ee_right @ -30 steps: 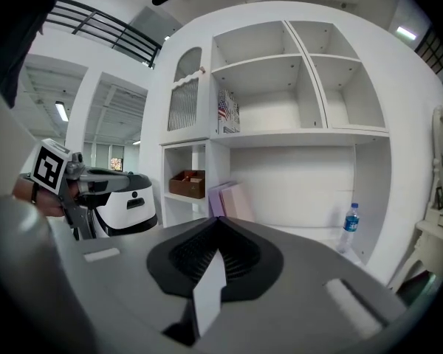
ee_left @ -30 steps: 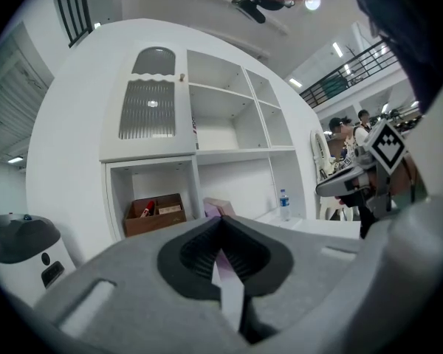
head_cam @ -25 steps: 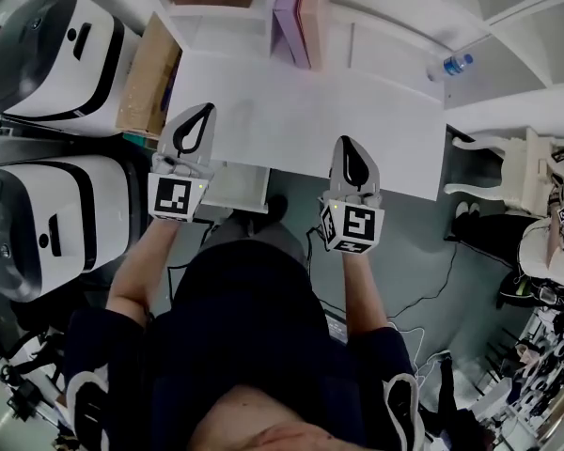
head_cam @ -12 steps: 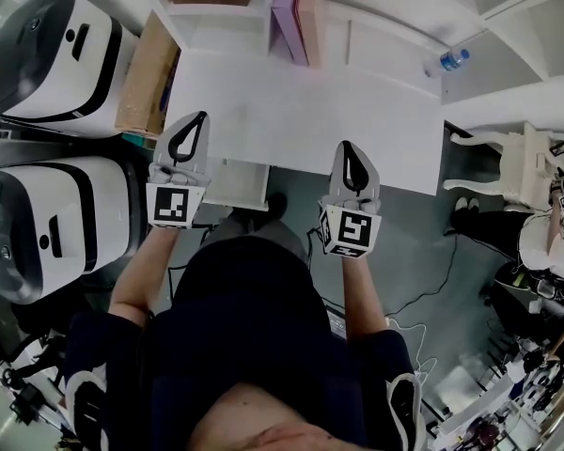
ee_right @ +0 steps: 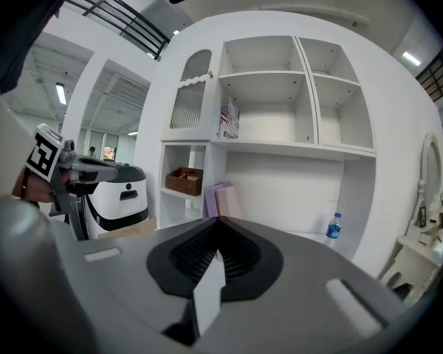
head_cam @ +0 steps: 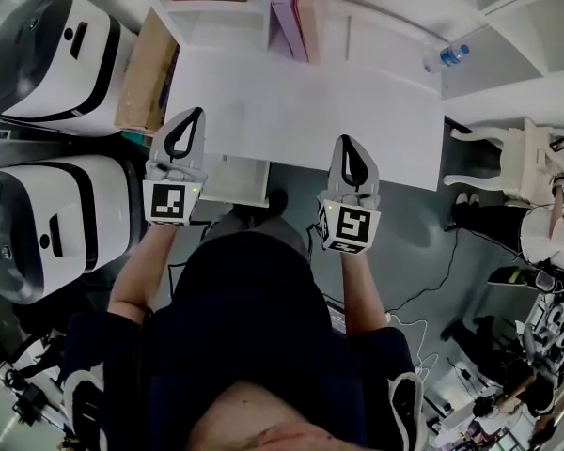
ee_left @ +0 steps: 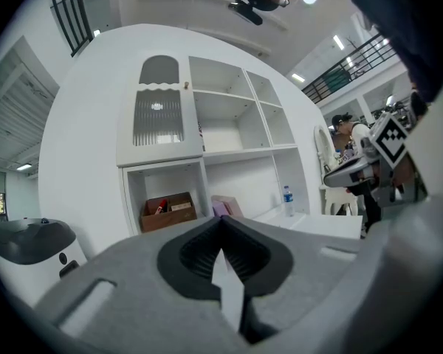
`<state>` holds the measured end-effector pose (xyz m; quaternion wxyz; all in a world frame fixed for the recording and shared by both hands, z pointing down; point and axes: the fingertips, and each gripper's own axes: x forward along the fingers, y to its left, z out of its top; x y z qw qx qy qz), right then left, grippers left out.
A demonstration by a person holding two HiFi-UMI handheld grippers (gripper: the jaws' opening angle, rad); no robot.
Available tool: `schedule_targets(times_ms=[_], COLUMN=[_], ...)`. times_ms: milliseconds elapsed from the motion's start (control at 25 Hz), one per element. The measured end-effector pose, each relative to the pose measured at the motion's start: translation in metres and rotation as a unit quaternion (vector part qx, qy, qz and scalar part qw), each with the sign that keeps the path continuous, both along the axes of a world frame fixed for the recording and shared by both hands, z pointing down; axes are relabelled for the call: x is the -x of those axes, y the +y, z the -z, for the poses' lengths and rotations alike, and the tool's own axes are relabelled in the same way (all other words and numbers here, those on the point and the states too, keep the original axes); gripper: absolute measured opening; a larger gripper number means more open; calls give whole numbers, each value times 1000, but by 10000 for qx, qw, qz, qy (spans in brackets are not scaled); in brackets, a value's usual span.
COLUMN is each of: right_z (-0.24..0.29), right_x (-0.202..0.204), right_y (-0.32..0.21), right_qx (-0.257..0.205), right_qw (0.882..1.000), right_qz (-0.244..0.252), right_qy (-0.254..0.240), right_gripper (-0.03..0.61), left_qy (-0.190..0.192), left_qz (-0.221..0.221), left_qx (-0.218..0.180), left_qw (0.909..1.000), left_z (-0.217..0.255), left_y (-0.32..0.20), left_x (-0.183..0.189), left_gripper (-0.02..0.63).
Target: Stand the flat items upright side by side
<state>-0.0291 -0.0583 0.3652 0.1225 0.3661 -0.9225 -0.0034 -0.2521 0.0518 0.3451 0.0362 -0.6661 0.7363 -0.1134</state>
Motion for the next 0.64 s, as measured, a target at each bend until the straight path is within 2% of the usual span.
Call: schedule_targets(times_ms=[120,440,560,640], right_z=[0,0,0,-1], right_x=[1,0,0,-1], right_y=[-1,-4,-4,-5], right_qx=[11,-16,-46,-71], right_qw=[10000,10000,9999,9998], right_qz=[-1,-7,-5,-8], right_qy=[26,95,130,160], right_gripper=[-2,-2,-2,-2], left_qy=[78,1,122,128], left_qz=[7,-16,16,12], left_qx=[-2,51,-130,-115], left_qw=[10000,10000,9998,9999], left_z=[-3,-2,2,0], left_y=[0,-1,-3,-3], left_x=[1,0,0,0], left_gripper=[0,0,0,0])
